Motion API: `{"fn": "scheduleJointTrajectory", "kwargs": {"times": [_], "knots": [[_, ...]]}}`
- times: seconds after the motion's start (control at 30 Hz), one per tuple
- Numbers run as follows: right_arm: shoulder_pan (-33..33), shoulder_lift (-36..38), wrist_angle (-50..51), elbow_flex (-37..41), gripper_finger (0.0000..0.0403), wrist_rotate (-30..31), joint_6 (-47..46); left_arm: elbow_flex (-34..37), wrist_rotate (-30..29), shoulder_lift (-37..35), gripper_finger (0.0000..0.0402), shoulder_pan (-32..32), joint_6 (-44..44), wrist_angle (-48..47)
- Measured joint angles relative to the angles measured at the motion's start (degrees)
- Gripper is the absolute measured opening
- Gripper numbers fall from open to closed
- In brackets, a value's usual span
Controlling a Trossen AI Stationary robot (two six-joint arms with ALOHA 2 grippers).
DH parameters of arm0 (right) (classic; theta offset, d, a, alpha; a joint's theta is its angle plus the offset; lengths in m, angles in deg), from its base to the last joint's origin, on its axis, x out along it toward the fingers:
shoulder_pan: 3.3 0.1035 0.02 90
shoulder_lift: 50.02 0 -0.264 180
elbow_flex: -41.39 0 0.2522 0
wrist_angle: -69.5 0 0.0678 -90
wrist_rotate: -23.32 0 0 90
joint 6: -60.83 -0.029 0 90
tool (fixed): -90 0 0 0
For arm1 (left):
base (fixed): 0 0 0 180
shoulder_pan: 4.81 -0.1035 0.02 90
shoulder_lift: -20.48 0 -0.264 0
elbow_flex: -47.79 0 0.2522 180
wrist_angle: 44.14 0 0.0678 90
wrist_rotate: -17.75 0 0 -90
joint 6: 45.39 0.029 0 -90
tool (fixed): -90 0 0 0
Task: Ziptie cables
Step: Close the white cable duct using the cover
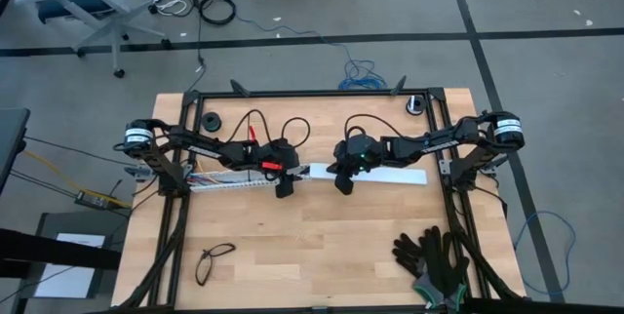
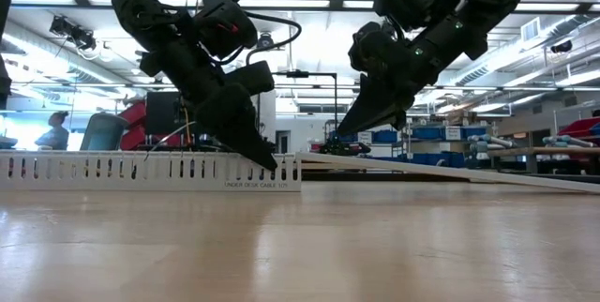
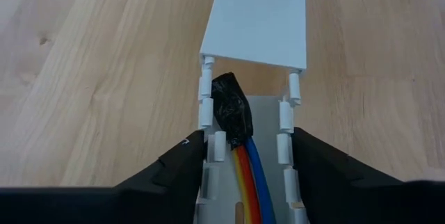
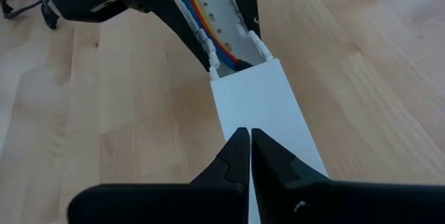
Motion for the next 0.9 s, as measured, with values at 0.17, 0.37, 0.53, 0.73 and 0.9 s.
{"fn": "scheduleJointTrajectory", "kwargs": {"times": [0.17, 0.37, 0.53, 0.73, 0.9], "knots": [[-0.07, -5.48, -3.09, -0.04, 0.0, -0.32, -0.97, 0.0, -0.01, 0.0, 0.0175, 0.0, 0.01, 0.03], [-0.13, -11.68, -14.48, -0.16, 0.0, -1.31, -0.89, 0.0, 0.0, 0.0, 0.0175, 0.0, 0.03, -0.24], [-0.28, -12.53, -14.02, -3.34, 0.0, -2.16, 2.76, 0.0, 0.04, -0.02, 0.0175, 0.0, 0.03, -0.29], [-0.26, -12.56, -12.68, -4.92, 0.0, -3.09, 5.61, 0.0, 0.02, -0.02, 0.0175, 0.0, -0.11, -0.02], [-0.26, -12.11, -12.73, -5.01, 0.0, -4.18, 5.68, 0.0, 0.0, -0.02, 0.0187, 0.0, 0.34, -0.28]]}}
